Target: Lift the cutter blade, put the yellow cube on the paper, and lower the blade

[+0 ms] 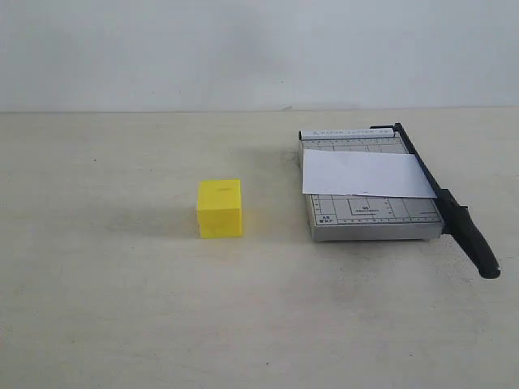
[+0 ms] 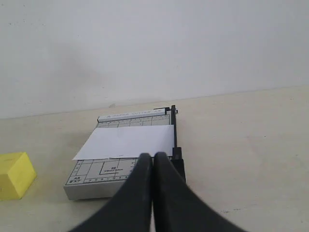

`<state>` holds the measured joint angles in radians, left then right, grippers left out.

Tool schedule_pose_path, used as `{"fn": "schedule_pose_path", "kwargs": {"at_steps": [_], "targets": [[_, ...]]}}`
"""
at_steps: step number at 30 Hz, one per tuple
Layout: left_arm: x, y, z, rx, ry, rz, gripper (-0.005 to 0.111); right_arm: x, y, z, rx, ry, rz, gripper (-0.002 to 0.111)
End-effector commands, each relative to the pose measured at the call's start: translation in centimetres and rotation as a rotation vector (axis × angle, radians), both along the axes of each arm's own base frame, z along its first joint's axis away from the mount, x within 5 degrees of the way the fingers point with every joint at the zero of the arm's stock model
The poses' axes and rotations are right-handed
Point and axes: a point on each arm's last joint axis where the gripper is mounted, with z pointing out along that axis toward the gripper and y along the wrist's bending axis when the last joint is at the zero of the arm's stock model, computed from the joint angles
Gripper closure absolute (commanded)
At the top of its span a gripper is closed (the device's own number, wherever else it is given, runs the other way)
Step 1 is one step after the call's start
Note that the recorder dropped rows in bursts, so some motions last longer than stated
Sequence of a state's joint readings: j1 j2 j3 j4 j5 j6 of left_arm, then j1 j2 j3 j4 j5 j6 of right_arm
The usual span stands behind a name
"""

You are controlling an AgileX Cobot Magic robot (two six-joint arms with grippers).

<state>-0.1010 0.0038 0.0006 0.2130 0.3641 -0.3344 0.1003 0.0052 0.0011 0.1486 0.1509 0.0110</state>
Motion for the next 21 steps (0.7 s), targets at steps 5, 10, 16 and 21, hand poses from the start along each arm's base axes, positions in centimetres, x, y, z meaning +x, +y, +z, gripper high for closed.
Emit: {"fn": "schedule_pose_path", "kwargs": {"at_steps": [5,10,16,21], "targets": [[-0.02,0.04,0.04,-0.001,-0.005,0.006,0.102,-0.04,-0.02,0.11,0.001,-0.011,-0.002,0.108],[-0.02,0.04,0.04,-0.001,-0.005,0.006,0.102,-0.04,-0.02,0.11,0.003,-0.011,-0.002,0.108],[-0.02,0.04,0.04,-0.001,-0.005,0.006,0.102,-0.04,-0.02,0.13,0.002,-0.013,-0.002,0.108],[-0.02,0.04,0.04,-0.001,-0.005,0.006,0.102,-0.03,-0.05,0.34,0.026,-0.033,-0.006,0.108]]}}
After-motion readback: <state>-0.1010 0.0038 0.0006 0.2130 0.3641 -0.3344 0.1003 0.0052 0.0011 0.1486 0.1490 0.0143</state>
